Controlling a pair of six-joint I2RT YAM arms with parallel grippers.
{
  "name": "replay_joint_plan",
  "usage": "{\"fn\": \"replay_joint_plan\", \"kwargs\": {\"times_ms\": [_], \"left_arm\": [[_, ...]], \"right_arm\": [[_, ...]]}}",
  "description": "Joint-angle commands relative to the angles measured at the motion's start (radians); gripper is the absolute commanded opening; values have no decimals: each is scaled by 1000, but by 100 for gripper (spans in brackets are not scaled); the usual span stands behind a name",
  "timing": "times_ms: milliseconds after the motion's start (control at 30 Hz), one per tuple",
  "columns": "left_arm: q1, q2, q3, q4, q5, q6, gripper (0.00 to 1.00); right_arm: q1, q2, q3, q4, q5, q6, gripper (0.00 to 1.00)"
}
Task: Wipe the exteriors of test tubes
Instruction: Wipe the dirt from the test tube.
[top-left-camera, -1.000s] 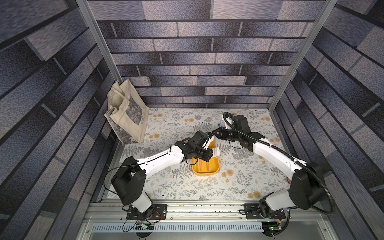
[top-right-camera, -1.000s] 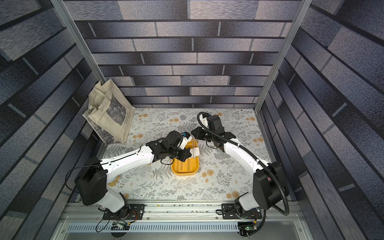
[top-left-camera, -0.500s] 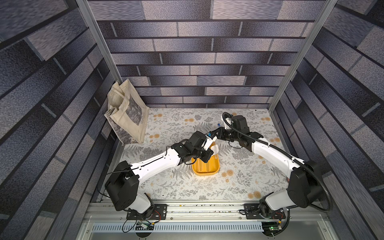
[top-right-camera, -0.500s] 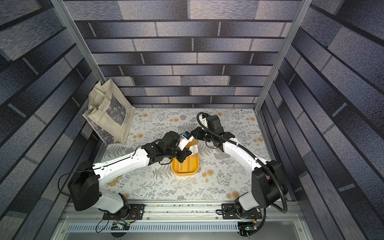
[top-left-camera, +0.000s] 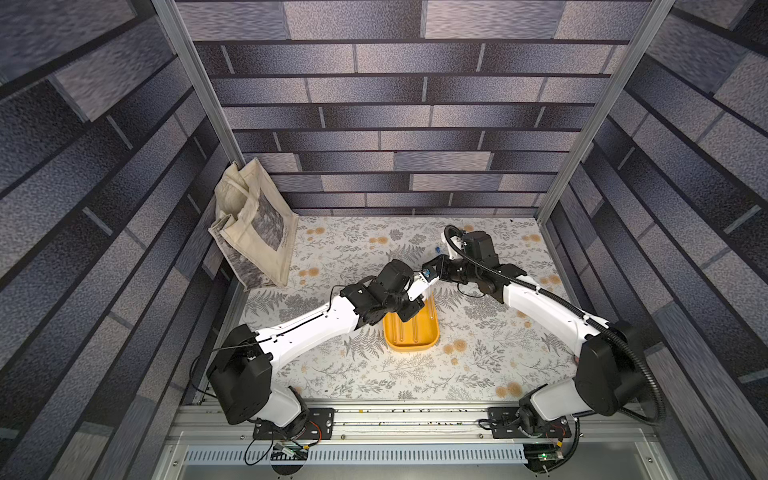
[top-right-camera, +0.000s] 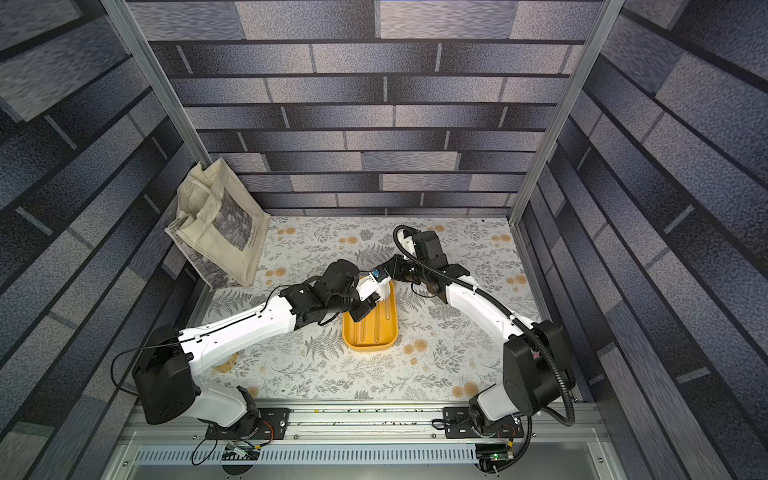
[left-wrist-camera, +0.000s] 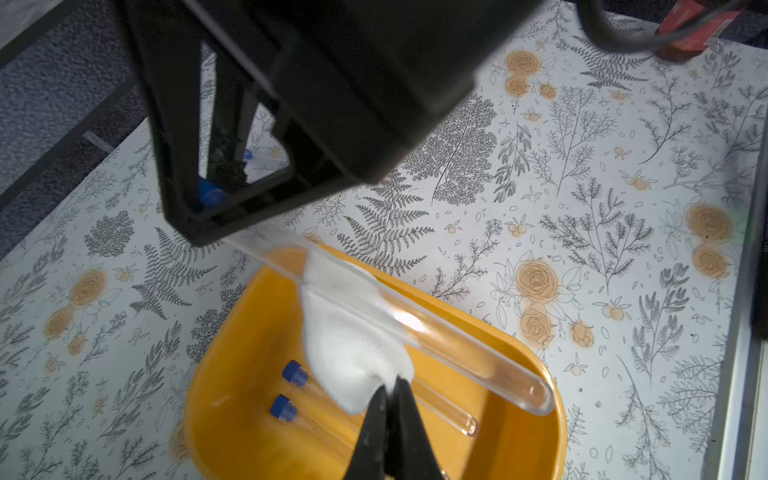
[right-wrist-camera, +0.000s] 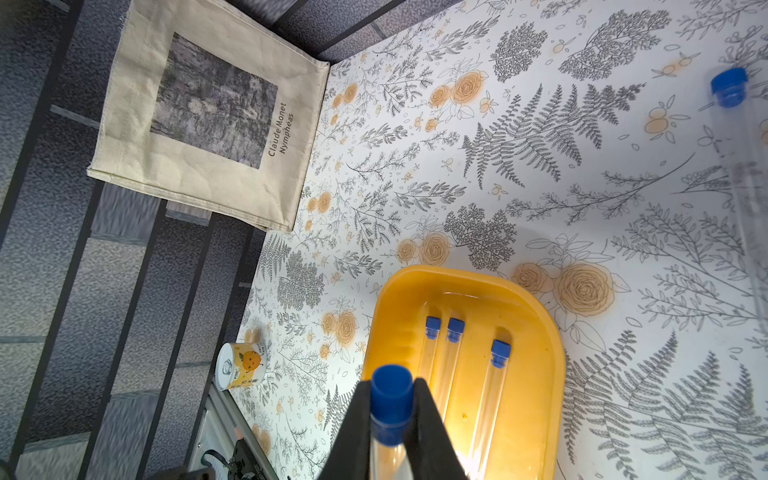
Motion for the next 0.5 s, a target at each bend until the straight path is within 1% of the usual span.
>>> {"fn": "replay_joint_plan", "kwargs": {"times_ms": [0, 100, 300, 467], "left_arm": [[-4, 2, 52, 7, -42, 83, 6], [-20, -5, 41, 17, -30, 77, 6], [-100, -23, -7, 20, -59, 55, 6], [-136, -48, -59, 27, -82, 9, 6]], "right_arm": [[9, 11, 23, -15, -11, -5, 14], [8, 12, 26, -16, -10, -5, 14], [7, 17, 41, -21, -10, -9, 14], [6, 16, 53, -25, -9, -10, 14]]}}
